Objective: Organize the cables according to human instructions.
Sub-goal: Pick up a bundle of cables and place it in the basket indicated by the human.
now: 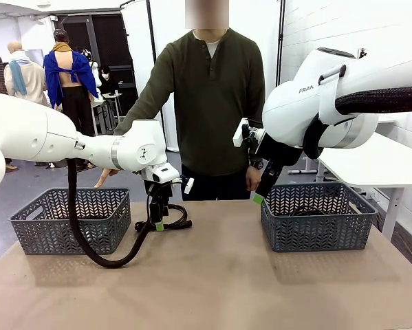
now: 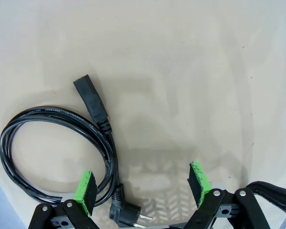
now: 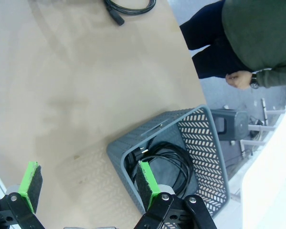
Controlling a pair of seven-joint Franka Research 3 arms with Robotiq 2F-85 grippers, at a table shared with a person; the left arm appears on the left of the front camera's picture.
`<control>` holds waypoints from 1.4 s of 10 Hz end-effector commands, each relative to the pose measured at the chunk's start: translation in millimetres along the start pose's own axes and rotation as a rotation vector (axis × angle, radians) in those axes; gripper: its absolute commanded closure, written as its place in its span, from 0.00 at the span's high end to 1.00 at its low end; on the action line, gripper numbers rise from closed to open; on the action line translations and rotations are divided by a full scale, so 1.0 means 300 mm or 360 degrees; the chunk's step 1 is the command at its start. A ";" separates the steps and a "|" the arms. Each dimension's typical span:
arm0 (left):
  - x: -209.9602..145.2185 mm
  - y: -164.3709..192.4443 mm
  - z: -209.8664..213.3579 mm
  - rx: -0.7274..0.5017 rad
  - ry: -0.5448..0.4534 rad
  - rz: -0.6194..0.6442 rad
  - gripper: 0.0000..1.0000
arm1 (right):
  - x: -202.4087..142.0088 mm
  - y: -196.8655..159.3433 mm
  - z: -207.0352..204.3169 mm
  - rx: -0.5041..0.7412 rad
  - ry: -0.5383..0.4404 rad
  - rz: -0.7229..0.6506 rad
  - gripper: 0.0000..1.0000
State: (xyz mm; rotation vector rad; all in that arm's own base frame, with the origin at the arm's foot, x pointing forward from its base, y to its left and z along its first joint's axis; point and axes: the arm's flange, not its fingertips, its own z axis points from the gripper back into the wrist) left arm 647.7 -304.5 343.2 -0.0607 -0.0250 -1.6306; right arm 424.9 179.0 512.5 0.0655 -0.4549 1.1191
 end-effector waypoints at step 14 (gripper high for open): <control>-0.017 0.054 -0.101 -0.0026 0.0046 0.0028 0.73 | -0.002 0.002 -0.004 -0.0002 0.0005 -0.0005 1.00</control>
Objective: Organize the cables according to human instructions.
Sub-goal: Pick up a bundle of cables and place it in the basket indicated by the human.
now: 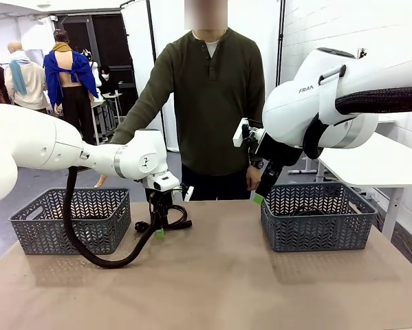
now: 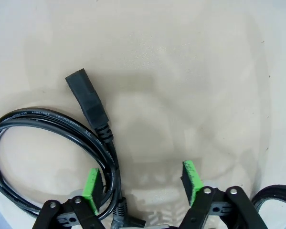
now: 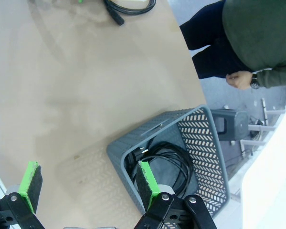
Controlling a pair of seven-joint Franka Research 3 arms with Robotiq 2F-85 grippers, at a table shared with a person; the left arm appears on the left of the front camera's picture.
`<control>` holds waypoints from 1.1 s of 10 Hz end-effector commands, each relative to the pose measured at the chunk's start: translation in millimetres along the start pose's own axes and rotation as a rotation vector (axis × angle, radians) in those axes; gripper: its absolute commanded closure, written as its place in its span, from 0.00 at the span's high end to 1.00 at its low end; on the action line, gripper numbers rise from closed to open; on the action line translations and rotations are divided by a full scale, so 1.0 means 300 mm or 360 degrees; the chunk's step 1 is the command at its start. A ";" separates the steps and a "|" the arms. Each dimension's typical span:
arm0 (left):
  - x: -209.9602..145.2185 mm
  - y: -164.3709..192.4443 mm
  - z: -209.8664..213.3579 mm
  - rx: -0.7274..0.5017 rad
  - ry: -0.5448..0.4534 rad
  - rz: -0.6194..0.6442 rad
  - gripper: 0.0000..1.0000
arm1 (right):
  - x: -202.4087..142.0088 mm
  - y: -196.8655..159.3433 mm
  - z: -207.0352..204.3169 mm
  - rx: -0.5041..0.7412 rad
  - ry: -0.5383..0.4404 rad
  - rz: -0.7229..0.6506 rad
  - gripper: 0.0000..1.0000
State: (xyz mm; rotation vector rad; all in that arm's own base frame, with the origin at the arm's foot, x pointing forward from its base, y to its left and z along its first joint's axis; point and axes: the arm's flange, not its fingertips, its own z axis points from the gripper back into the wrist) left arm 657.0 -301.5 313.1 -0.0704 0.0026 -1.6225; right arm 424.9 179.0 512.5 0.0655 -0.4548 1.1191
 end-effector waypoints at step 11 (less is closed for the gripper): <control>-0.005 0.033 0.008 0.0088 0.0081 0.0052 0.00 | -0.002 0.002 -0.004 -0.0002 0.0005 -0.0005 1.00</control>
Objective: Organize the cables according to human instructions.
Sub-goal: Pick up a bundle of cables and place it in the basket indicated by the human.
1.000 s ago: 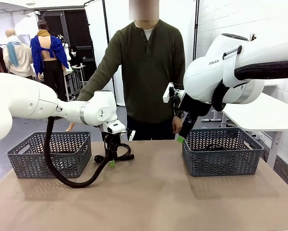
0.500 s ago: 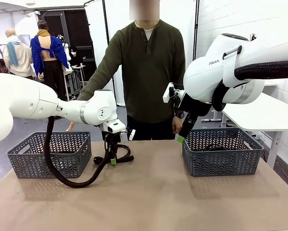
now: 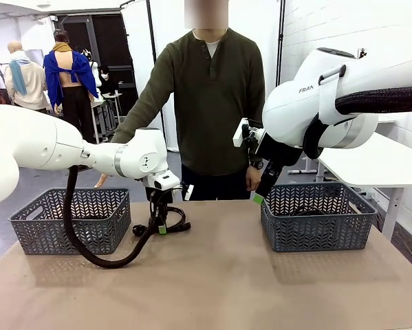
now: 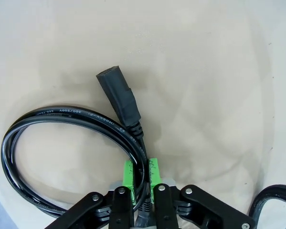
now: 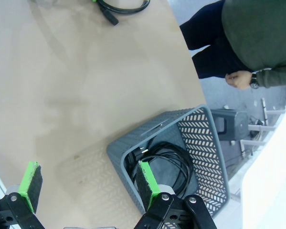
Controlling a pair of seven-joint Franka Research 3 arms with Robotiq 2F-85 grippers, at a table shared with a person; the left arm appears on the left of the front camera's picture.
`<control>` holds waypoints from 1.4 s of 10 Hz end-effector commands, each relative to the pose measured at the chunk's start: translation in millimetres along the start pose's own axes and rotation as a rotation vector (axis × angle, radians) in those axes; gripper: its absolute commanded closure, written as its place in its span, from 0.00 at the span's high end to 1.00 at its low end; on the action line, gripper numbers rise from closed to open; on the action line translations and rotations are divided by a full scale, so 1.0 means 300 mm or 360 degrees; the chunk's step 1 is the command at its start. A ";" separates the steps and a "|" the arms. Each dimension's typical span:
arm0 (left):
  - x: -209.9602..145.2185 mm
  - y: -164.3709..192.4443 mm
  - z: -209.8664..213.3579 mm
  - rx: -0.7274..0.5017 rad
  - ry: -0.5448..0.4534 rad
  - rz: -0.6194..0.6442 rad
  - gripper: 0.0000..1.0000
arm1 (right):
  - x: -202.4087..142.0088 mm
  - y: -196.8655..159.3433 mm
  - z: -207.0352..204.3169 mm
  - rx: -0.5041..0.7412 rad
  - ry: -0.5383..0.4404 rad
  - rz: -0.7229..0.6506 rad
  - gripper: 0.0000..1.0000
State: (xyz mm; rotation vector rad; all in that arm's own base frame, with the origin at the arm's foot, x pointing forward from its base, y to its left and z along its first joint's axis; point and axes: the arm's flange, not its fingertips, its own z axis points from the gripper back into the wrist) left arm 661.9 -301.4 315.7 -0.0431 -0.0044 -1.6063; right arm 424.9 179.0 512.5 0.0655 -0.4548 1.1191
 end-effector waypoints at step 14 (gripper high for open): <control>-0.086 -0.297 0.749 0.0377 0.0077 -0.0104 0.00 | -0.002 0.002 -0.004 -0.0002 0.0005 -0.0005 1.00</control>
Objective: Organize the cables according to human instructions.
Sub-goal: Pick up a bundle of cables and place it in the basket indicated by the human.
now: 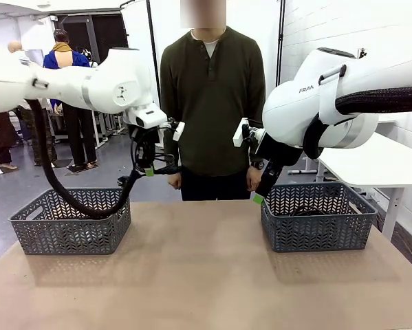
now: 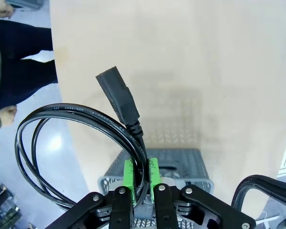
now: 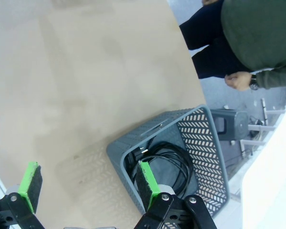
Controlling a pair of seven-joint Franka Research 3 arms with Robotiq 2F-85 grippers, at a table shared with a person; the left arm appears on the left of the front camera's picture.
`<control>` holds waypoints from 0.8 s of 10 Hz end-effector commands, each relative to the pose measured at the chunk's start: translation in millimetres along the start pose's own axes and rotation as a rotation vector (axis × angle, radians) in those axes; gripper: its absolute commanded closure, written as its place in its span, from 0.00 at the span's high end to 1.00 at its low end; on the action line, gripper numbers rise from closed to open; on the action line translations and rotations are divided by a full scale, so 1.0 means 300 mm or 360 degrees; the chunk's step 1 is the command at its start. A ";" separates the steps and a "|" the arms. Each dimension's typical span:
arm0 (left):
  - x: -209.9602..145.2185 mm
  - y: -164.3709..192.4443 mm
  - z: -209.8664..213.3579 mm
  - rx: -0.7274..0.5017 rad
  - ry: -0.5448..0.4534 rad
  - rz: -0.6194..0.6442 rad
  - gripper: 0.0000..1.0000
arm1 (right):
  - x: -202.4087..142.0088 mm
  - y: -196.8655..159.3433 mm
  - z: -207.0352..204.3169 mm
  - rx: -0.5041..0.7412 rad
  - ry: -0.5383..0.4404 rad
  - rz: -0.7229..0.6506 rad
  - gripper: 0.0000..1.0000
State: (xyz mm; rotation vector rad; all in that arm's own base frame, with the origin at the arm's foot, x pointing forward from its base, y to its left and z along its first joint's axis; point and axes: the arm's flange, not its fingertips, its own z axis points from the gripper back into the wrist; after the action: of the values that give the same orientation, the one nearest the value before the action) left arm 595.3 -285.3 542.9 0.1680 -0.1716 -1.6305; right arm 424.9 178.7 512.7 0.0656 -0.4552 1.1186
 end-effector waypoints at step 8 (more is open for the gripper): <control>-0.454 -0.224 0.030 -0.0022 0.0025 0.0054 0.00 | -0.001 0.002 -0.005 -0.0001 0.0005 -0.0004 1.00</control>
State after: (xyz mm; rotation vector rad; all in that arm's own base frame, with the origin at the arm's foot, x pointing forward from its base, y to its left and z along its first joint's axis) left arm 544.4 -154.1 544.7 0.1488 -0.1230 -1.5656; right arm 424.9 178.6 512.7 0.0658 -0.4554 1.1184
